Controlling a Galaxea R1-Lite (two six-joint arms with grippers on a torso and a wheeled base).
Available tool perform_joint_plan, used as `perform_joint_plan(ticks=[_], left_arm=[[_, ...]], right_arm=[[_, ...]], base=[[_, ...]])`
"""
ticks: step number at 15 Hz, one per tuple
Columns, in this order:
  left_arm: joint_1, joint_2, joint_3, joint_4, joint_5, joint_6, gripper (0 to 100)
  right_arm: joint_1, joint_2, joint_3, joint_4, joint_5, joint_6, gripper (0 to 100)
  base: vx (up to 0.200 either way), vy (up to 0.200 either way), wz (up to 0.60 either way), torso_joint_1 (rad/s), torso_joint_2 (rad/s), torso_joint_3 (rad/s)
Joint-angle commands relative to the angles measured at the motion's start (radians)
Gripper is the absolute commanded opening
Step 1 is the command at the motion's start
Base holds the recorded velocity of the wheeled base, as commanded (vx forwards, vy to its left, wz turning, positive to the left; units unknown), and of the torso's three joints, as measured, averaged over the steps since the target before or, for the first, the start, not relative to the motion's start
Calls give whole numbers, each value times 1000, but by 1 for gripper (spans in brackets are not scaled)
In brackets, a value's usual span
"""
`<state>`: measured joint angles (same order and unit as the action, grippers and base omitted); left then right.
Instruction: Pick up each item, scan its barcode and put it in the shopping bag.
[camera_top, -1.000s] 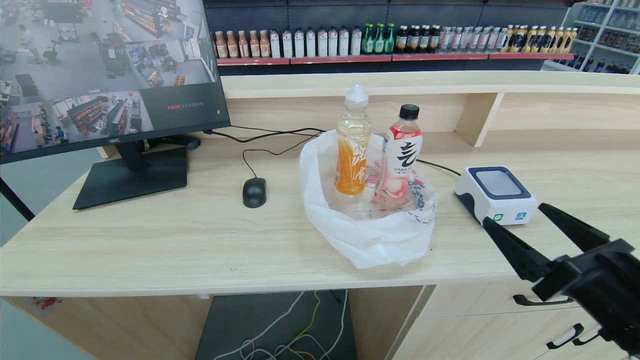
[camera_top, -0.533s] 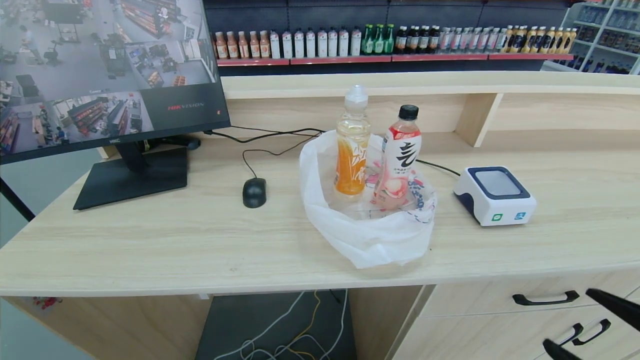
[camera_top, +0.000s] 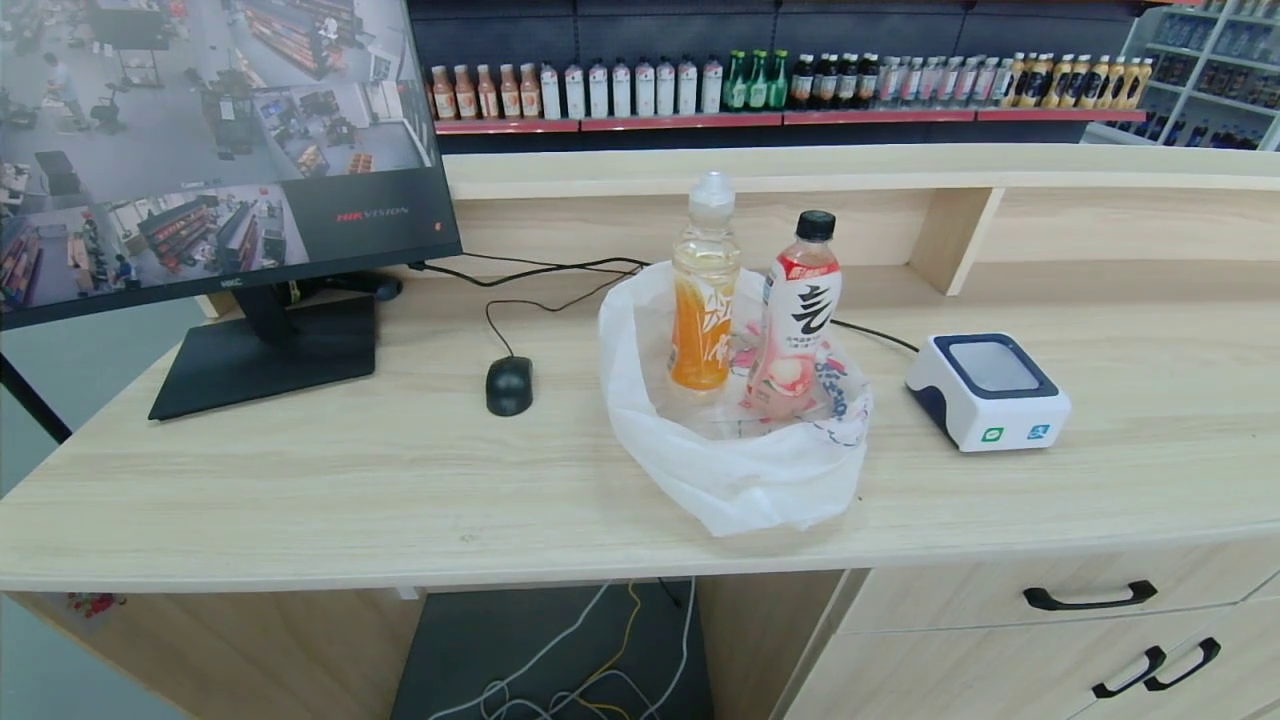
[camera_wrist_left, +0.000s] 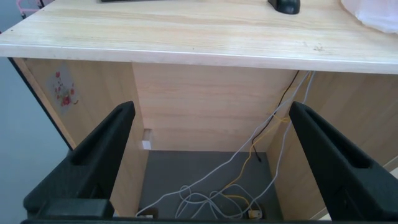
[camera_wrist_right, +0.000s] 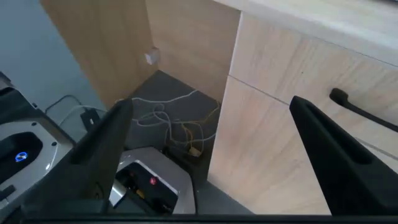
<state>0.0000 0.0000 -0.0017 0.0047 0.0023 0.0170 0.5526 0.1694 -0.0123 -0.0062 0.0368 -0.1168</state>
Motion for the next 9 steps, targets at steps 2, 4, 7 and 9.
perform_joint_plan(ticks=[2, 4, 7, 9], left_arm=[[0, 0, 0, 0, 1, 0, 100], [0, 0, 0, 0, 1, 0, 100], [0, 0, 0, 0, 1, 0, 100], [0, 0, 0, 0, 1, 0, 100]], right_arm=[[-92, -44, -6, 8, 0, 3, 100], [-195, -8, -6, 8, 0, 6, 100], [-326, 7, 12, 3, -5, 51, 100], [-399, -17, 12, 5, -20, 88, 100]], base=[[0, 0, 0, 0, 0, 0], [0, 0, 0, 0, 0, 0], [0, 0, 0, 0, 0, 0], [0, 0, 0, 0, 0, 0]])
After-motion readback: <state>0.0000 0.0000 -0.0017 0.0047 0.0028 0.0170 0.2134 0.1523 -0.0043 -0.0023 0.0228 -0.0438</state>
